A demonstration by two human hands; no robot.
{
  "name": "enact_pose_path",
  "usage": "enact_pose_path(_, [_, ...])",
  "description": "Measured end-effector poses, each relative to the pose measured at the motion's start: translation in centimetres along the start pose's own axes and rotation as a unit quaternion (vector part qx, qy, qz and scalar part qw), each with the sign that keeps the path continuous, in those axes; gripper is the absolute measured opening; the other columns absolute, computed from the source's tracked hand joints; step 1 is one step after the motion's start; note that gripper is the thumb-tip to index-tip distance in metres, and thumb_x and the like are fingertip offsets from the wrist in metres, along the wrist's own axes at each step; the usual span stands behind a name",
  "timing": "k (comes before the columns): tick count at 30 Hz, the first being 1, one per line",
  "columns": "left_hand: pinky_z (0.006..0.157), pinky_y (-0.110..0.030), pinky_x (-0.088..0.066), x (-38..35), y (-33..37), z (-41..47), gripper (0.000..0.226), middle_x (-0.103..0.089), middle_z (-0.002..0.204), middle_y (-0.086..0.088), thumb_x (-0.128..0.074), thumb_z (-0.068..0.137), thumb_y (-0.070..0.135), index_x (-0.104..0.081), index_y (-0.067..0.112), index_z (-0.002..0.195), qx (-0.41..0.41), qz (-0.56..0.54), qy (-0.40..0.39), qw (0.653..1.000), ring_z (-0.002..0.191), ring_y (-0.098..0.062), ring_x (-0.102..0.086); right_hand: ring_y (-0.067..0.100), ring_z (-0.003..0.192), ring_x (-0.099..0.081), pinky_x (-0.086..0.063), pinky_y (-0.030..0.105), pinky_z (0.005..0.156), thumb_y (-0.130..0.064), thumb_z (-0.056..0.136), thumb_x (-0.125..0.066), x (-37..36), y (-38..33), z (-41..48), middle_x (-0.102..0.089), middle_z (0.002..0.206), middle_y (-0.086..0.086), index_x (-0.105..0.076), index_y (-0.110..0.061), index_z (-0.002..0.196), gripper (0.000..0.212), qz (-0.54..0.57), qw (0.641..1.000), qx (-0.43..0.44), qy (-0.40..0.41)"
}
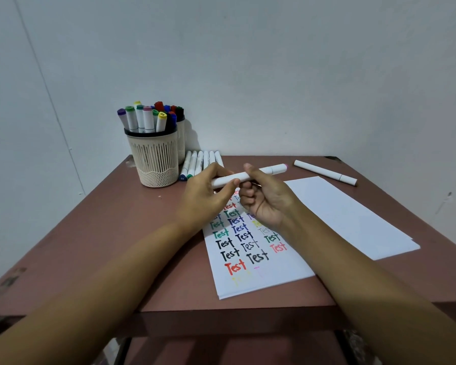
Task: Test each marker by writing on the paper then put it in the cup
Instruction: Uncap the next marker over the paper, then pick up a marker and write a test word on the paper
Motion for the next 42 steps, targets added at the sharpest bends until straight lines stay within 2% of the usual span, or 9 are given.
enact_pose_path(9, [0.051, -0.012, -0.036, 0.0, -0.4, 0.3, 0.006, -0.055, 0.063, 0.012, -0.066, 0.085, 0.014, -0.060, 0.012, 0.086, 0.024, -0.001, -0.022, 0.999, 0.050, 0.001, -0.048, 0.007, 0.039, -0.041, -0.032, 0.017, 0.037, -0.027, 0.096, -0.054, 0.1, 0.1, 0.1, -0.046, 0.048, 0.000, -0.052, -0.008, 0.074, 0.029, -0.062, 0.998, 0.010, 0.005])
enact_pose_path(15, [0.060, -0.014, -0.040, 1.2, -1.7, 1.0, 0.008, -0.060, 0.074, 0.014, -0.065, 0.086, 0.017, -0.065, 0.014, 0.092, 0.053, 0.000, -0.025, 0.998, 0.062, 0.004, -0.053, 0.010, 0.043, -0.036, -0.028, 0.022, 0.045, -0.047, 0.096, -0.046, -0.2, -1.0, -1.2, -0.043, 0.049, -0.003, -0.068, -0.006, 0.082, 0.049, -0.329, 0.940, 0.077, 0.048])
enact_pose_path(17, [0.061, -0.012, -0.041, 1.4, -2.0, 1.1, 0.011, -0.062, 0.077, 0.011, -0.066, 0.085, 0.017, -0.066, 0.012, 0.095, 0.063, -0.005, -0.028, 0.998, 0.064, 0.003, -0.055, 0.012, 0.051, -0.042, -0.032, 0.025, 0.052, -0.034, 0.096, -0.052, -0.6, -2.6, -1.8, -0.047, 0.056, -0.001, -0.069, -0.003, 0.082, 0.038, -0.476, 0.840, 0.245, 0.086])
enact_pose_path(19, [0.061, -0.011, -0.042, 1.5, -1.9, 1.0, 0.012, -0.064, 0.081, 0.007, -0.067, 0.085, 0.015, -0.066, 0.013, 0.096, 0.065, -0.010, -0.036, 0.997, 0.067, 0.000, -0.056, 0.015, 0.064, -0.050, -0.037, 0.027, 0.061, -0.016, 0.094, -0.055, -1.8, -3.2, -2.9, -0.053, 0.072, 0.003, -0.070, -0.003, 0.091, 0.021, -0.593, 0.680, 0.424, 0.080])
enact_pose_path(21, [0.063, -0.011, -0.044, 1.4, -1.8, 0.8, 0.013, -0.065, 0.083, 0.006, -0.067, 0.084, 0.013, -0.066, 0.013, 0.097, 0.066, -0.015, -0.043, 0.997, 0.070, -0.002, -0.057, 0.026, 0.078, -0.057, -0.045, 0.034, 0.067, -0.011, 0.086, -0.055, -2.2, -2.6, -2.9, -0.058, 0.086, 0.011, -0.071, -0.003, 0.101, 0.023, -0.677, 0.558, 0.476, 0.061])
enact_pose_path(24, [0.065, -0.015, -0.046, 1.5, -1.7, 0.7, 0.013, -0.065, 0.084, 0.004, -0.067, 0.084, 0.011, -0.066, 0.013, 0.097, 0.073, -0.026, -0.048, 0.996, 0.072, -0.006, -0.059, 0.033, 0.085, -0.060, -0.045, 0.041, 0.069, -0.016, 0.080, -0.057, -2.5, -2.3, -2.7, -0.065, 0.092, 0.010, -0.072, -0.006, 0.102, 0.028, -0.734, 0.476, 0.482, 0.052])
enact_pose_path(34, [0.069, -0.007, -0.046, 2.0, -2.3, 0.7, 0.052, -0.058, 0.100, 0.011, -0.068, 0.083, 0.028, -0.045, 0.027, 0.129, 0.124, -0.058, -0.026, 0.990, 0.087, -0.002, -0.059, 0.022, 0.108, -0.050, -0.032, 0.034, 0.086, -0.023, 0.095, -0.051, -2.7, -4.6, -2.2, -0.062, 0.112, 0.001, -0.062, -0.017, 0.119, 0.026, -0.790, 0.493, 0.364, 0.009])
enact_pose_path(38, [0.090, -0.024, -0.044, 1.9, -3.5, 0.7, 0.044, -0.055, 0.118, -0.004, -0.054, 0.091, 0.035, -0.050, 0.016, 0.130, 0.113, 0.175, -0.068, 0.976, 0.102, -0.015, -0.055, 0.022, 0.094, -0.056, -0.044, 0.033, 0.080, -0.014, 0.088, -0.060, 0.3, -8.4, -1.0, -0.063, 0.101, 0.004, -0.066, -0.015, 0.107, 0.019, -0.753, 0.590, 0.288, 0.040])
enact_pose_path(42, [0.103, -0.031, -0.033, 0.7, -4.9, 0.0, 0.039, -0.042, 0.138, -0.004, -0.045, 0.095, 0.036, -0.053, 0.019, 0.130, 0.131, 0.290, -0.186, 0.930, 0.125, -0.019, -0.043, 0.019, 0.075, -0.052, -0.038, 0.024, 0.061, -0.014, 0.089, -0.058, 5.7, -11.5, 1.1, -0.062, 0.099, 0.004, -0.063, -0.013, 0.106, 0.017, -0.799, 0.555, 0.201, 0.113])
Point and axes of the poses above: each hand's wrist, its own z-axis towards the middle knuckle, its own x-axis out of the back of the hand, y = z × x, the point moved 6 cm from there along z, towards the middle knuckle
